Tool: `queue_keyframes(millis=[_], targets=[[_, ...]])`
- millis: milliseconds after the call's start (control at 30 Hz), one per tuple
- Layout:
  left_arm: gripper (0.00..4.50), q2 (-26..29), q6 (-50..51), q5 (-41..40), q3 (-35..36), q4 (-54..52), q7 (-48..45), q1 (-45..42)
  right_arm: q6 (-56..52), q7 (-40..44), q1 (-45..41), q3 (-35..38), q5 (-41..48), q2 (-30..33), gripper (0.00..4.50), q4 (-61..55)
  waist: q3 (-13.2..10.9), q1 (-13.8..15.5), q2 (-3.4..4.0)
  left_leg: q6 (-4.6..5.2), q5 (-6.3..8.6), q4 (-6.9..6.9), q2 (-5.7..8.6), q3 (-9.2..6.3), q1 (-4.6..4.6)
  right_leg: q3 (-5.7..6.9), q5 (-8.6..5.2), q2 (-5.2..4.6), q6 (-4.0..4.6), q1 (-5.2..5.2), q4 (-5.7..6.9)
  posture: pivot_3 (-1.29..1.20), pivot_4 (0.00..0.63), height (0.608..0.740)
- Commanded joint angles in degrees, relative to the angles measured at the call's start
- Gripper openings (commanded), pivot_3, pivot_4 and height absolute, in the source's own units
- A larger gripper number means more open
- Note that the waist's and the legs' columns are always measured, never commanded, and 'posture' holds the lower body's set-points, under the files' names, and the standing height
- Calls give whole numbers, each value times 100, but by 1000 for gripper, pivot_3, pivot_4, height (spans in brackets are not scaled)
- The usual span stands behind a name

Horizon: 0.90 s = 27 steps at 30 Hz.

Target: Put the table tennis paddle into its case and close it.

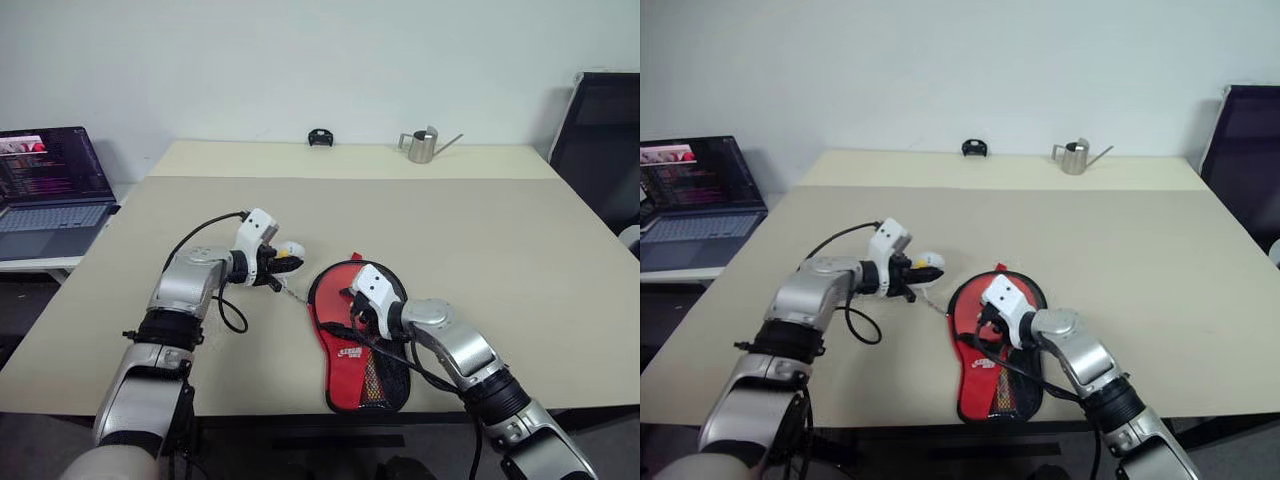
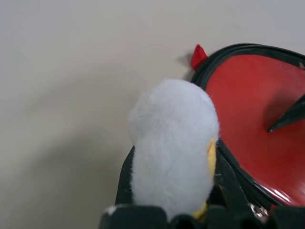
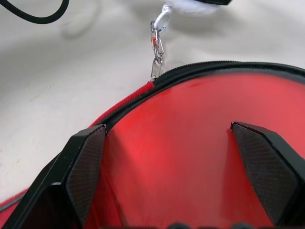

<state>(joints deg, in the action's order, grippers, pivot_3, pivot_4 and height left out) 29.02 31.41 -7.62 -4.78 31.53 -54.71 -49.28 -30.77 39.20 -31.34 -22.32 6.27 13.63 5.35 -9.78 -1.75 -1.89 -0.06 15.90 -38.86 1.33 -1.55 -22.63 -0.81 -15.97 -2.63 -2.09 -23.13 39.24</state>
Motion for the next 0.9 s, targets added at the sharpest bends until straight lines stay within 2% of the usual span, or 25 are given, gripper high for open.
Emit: queue_keyframes(millis=[33,200,367,567,900], targets=[[269,-194,-627,236,-168,786,-7,-648,-428,-70,153,-72,-99,-62,4500,452,5,4,-4,0,0,-1,0,1,1,3,1,0,-1,0,0,0,150,740],[269,-640,-1516,586,-278,2430,159,-1524,-664,-166,224,61,-89,-161,4500,465,12,2,-9,0,0,-1,1,6,4,11,1,1,-1,0,6,0,150,740],[269,-911,-2145,923,-370,3433,303,-1988,-812,-241,343,143,-148,-48,4500,489,12,1,-10,1,0,-1,1,8,4,10,1,1,-2,-2,11,0,150,740],[269,-1091,-2556,1338,-439,4060,589,-2247,-819,-282,366,249,-231,114,4500,666,21,29,-18,1,0,-5,5,6,4,15,1,1,-2,2,15,0,150,740],[269,-1714,-3366,2006,-474,4528,1934,-2552,-1163,-327,602,264,-202,310,4500,178,28,76,-22,2,0,-7,9,3,3,18,1,-1,-5,4,16,0,150,740]])
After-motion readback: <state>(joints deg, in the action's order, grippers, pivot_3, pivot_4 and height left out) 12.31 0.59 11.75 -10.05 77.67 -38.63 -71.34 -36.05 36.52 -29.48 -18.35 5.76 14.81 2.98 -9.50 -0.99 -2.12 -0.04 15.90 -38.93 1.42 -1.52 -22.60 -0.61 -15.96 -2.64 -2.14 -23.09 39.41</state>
